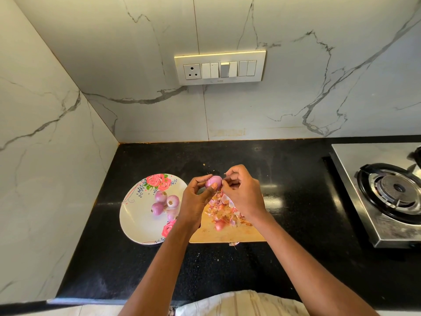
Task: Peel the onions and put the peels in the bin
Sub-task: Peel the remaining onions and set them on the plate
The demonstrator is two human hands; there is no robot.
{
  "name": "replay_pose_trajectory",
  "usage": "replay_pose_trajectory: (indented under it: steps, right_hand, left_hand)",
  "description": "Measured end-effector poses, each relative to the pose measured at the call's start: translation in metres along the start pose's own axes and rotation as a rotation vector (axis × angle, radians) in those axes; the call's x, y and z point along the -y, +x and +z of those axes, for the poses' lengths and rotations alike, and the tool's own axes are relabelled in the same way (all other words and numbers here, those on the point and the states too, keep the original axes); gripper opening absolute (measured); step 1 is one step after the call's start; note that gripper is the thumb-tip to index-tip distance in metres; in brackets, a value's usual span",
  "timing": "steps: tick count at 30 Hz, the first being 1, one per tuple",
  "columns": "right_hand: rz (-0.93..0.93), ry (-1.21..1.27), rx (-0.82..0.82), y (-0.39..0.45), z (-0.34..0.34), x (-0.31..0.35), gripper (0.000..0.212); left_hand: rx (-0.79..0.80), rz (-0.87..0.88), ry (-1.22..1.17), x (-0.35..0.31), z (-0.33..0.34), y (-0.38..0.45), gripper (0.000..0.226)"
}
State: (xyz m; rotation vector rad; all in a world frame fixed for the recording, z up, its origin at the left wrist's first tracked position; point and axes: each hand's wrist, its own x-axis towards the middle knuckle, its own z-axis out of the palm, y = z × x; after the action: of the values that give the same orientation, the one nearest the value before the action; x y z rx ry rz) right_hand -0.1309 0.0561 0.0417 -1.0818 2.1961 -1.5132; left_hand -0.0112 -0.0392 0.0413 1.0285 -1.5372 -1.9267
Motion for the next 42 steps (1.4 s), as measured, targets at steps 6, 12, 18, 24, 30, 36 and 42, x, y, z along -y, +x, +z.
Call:
replay_pose_trajectory:
  steps: [6, 12, 18, 24, 30, 36, 42]
  right_hand:
    - [0.114, 0.007, -0.062, 0.009, -0.007, -0.012, 0.016]
    - [0.227, 0.037, 0.001, 0.008, -0.008, -0.018, 0.014]
    - [0.280, 0.139, 0.092, 0.014, -0.009, -0.016, 0.022]
    - [0.356, 0.384, 0.232, 0.019, -0.009, -0.008, 0.018]
    - [0.404, 0.442, 0.142, 0.025, -0.011, -0.009, 0.010]
    - [0.507, 0.440, 0.010, 0.023, -0.008, -0.018, 0.015]
    - [0.386, 0.014, 0.243, 0.008, -0.006, -0.039, 0.027]
  left_hand:
    - [0.091, -0.037, -0.086, -0.005, 0.000, -0.007, 0.049]
    - [0.157, -0.101, -0.189, -0.004, 0.000, -0.010, 0.044]
    - [0.118, -0.158, -0.253, -0.004, -0.002, -0.005, 0.028]
    - [0.121, -0.158, -0.146, -0.015, -0.004, 0.003, 0.026]
    - [0.166, -0.114, -0.041, -0.019, -0.003, 0.005, 0.026]
    - [0.165, -0.138, -0.189, -0.015, -0.002, 0.000, 0.029]
    - [0.037, -0.175, -0.136, -0.006, -0.006, 0.002, 0.025]
